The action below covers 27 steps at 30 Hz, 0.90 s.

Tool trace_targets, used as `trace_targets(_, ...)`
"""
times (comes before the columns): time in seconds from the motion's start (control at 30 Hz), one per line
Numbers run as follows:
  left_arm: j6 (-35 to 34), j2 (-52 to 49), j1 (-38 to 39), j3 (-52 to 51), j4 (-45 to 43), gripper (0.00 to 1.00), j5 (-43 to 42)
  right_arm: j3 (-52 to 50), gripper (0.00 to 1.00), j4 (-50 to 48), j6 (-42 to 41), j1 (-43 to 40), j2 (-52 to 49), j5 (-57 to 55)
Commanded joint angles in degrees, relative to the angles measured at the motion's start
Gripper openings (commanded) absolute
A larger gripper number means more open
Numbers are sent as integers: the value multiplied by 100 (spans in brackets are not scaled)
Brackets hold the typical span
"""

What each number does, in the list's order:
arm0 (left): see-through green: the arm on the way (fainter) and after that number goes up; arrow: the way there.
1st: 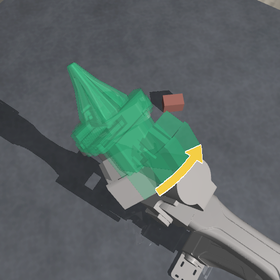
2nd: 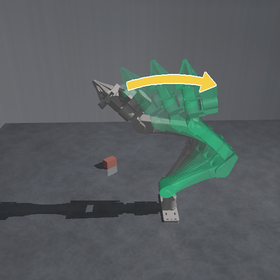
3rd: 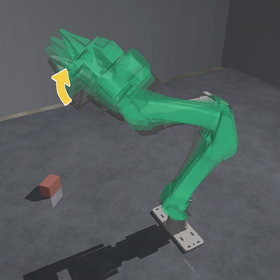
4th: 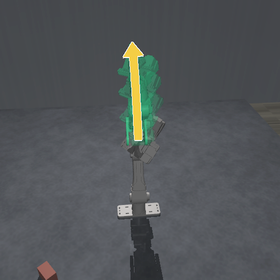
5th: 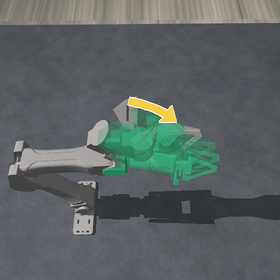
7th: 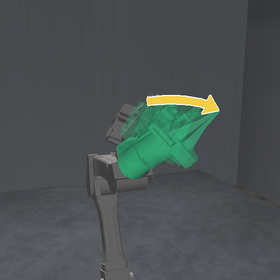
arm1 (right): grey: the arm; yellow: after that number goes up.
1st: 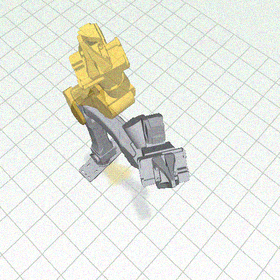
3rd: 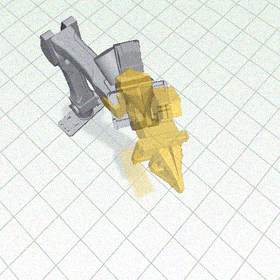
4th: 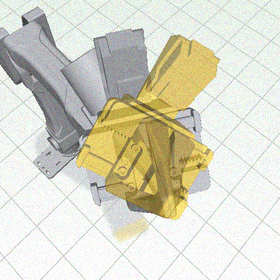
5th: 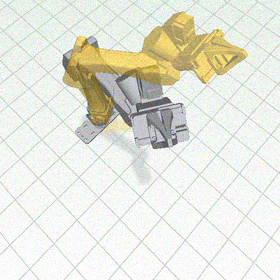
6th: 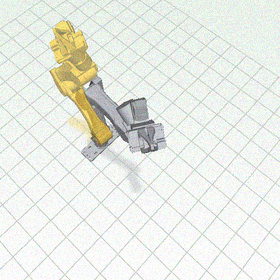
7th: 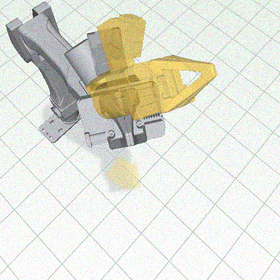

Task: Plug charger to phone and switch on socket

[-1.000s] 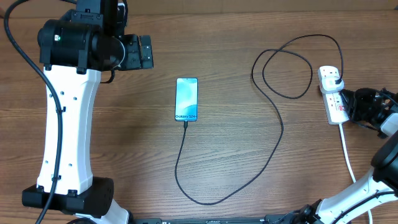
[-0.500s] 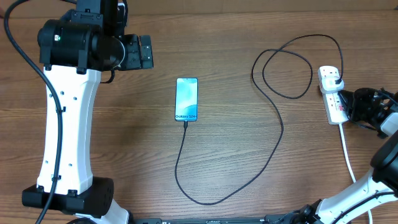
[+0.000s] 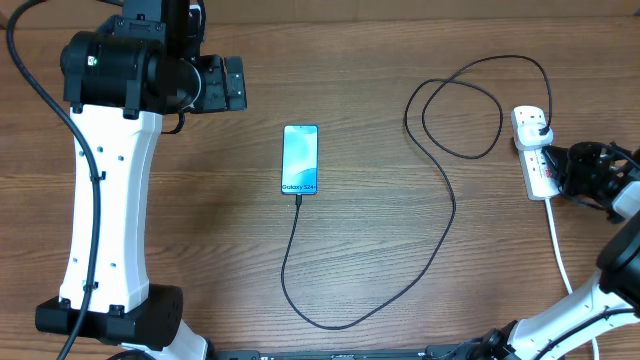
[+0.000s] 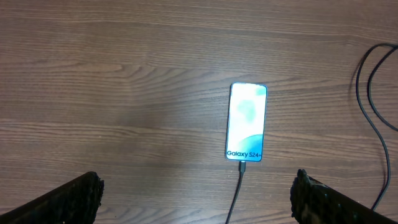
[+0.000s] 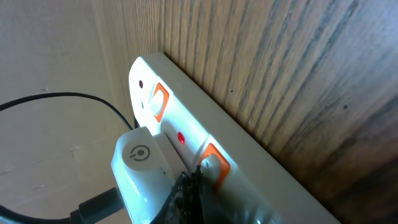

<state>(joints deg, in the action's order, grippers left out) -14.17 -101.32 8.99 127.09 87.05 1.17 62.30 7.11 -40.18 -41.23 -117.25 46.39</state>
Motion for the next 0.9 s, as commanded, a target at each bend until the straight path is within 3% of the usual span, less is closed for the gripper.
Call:
trace_targets(0.0,68,7,2,-7,-15,100,74,-181,4,205,85,-271,125,-361)
trace_targets(0.6,68,7,2,-9,-15,100,74,-179,4,420,83,-640,2741,1036)
trace_targets(0.87,68,7,2,-7,-15,100,74,-179,4,546,120,-173,4030,417)
